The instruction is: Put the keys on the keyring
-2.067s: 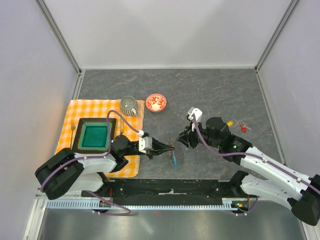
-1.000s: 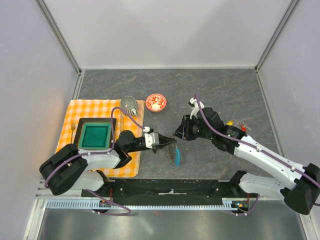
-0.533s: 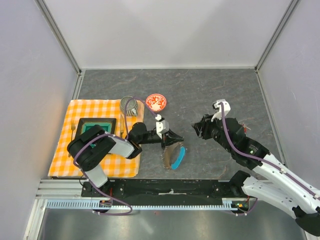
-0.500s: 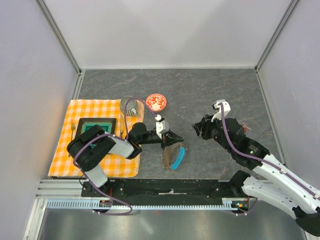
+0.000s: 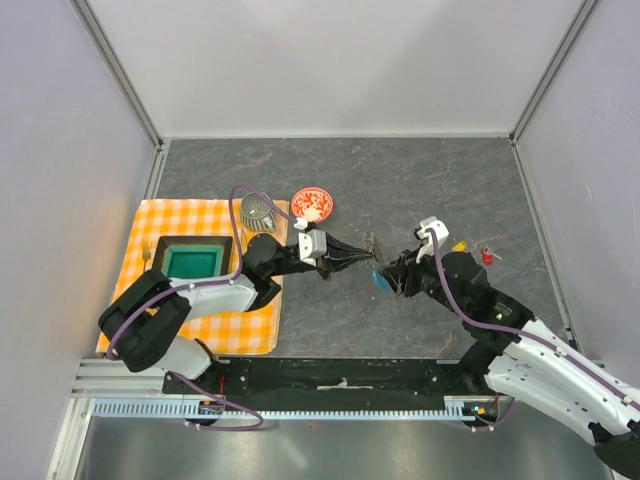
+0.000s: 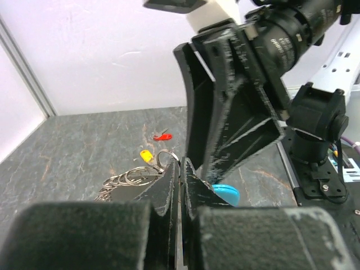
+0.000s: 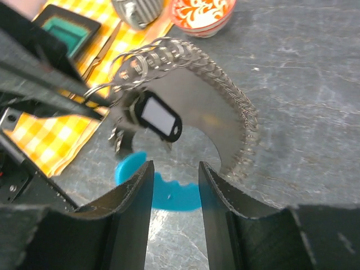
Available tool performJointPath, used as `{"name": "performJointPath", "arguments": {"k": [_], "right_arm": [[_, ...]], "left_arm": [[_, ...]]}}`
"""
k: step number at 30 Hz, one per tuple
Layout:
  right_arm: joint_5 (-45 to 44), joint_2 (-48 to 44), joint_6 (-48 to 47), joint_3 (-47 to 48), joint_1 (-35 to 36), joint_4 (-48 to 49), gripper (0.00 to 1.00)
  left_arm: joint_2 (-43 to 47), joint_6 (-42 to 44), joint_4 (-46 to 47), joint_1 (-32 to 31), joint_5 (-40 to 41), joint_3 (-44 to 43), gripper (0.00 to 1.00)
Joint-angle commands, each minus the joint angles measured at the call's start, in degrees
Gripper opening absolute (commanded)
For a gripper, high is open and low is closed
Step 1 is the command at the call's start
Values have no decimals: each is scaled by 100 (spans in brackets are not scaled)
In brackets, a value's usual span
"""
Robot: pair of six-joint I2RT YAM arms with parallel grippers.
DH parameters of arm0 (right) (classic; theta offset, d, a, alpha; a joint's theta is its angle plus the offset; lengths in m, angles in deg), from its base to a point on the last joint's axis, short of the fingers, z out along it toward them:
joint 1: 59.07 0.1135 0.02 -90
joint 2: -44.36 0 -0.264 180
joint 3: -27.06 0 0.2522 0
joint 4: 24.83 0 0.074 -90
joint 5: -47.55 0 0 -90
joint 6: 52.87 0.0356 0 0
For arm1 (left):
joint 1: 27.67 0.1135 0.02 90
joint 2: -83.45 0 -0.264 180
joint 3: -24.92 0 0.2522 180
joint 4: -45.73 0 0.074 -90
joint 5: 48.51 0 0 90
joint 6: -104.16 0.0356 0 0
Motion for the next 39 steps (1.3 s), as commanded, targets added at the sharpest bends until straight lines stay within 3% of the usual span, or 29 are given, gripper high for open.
{"name": "performJointPath", "arguments": {"k": [1,5,9,13,21,27,32,35,39], "right_arm": [[730,-373,-149,-430,-2,838,46],[633,-462,-105,-1000,-2,1259,49],[1237,-278,79,-1370,-11,1909,54],[1477,100,308,-1486,60,2323,56],[704,109,817,-1064,420,2131,65],[-367,644,1283,-554,815,1639,71],[-579,1076,1547,-379,991,1428,75],[-852,1339,1557,-273,1131,1209,73],[-993,1480,1390,-246,1272,1076,61]], "left_arm": [[-115,365,-278,-8,252,-258,2],[-580,111,72,-8,252,-144,2],[-897,-162,731,-7,419,207,2],[-845,-172,785,-16,629,445,2],[-669,-57,416,-43,771,331,2],[-617,-40,363,-60,823,304,2],[-564,4,257,-52,841,269,2],[-494,22,249,-60,858,269,2],[-424,13,249,-60,885,260,2]]}}
